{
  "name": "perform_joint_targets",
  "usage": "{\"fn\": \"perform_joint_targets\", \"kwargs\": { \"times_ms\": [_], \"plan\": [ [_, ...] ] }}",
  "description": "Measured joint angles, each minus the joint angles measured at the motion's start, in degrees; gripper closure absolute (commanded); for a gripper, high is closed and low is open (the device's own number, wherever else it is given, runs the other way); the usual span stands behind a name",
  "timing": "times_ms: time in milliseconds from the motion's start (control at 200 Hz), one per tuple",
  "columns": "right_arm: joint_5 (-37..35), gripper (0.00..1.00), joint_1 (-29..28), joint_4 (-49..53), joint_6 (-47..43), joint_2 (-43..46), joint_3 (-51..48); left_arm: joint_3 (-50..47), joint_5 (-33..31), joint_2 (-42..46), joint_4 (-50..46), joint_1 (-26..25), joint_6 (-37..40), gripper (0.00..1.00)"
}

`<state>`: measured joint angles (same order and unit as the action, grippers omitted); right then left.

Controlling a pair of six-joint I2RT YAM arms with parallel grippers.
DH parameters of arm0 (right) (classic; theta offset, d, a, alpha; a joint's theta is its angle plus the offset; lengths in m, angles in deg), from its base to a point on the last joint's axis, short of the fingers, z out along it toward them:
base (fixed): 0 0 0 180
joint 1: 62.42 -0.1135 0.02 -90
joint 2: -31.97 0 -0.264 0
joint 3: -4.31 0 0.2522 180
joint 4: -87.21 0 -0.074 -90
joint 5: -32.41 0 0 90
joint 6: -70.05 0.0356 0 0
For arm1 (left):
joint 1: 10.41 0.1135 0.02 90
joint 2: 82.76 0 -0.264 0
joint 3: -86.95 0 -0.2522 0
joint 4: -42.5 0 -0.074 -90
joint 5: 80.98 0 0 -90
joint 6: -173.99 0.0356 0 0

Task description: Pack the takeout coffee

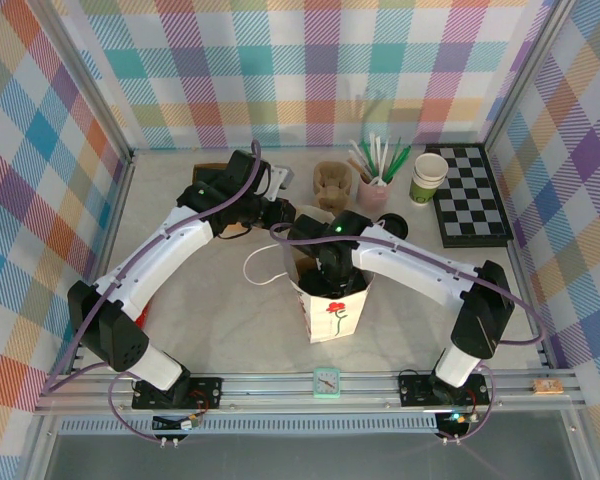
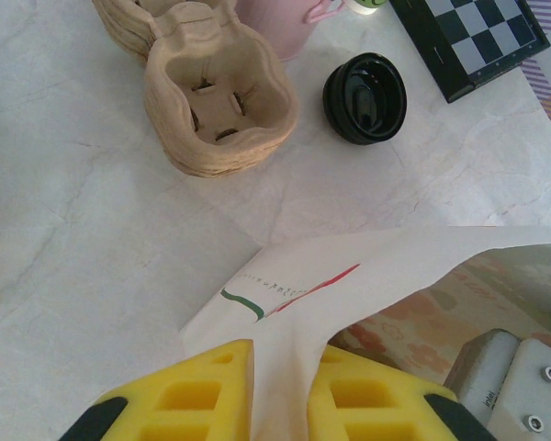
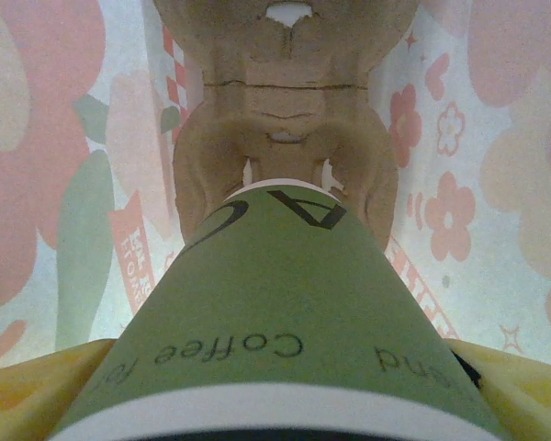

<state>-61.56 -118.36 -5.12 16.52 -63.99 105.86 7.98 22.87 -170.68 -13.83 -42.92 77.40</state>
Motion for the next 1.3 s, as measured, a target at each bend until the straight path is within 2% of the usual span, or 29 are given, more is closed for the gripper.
{"fn": "perform_joint_targets", "kwargs": {
  "times_ms": [1300],
  "plan": [
    [-1.4, 0.40, 0.1, -3.5, 0.6, -0.7, -2.1, -0.1, -0.1, 0.2, 0.2, 0.0, -0.2, 0.82]
  ]
}}
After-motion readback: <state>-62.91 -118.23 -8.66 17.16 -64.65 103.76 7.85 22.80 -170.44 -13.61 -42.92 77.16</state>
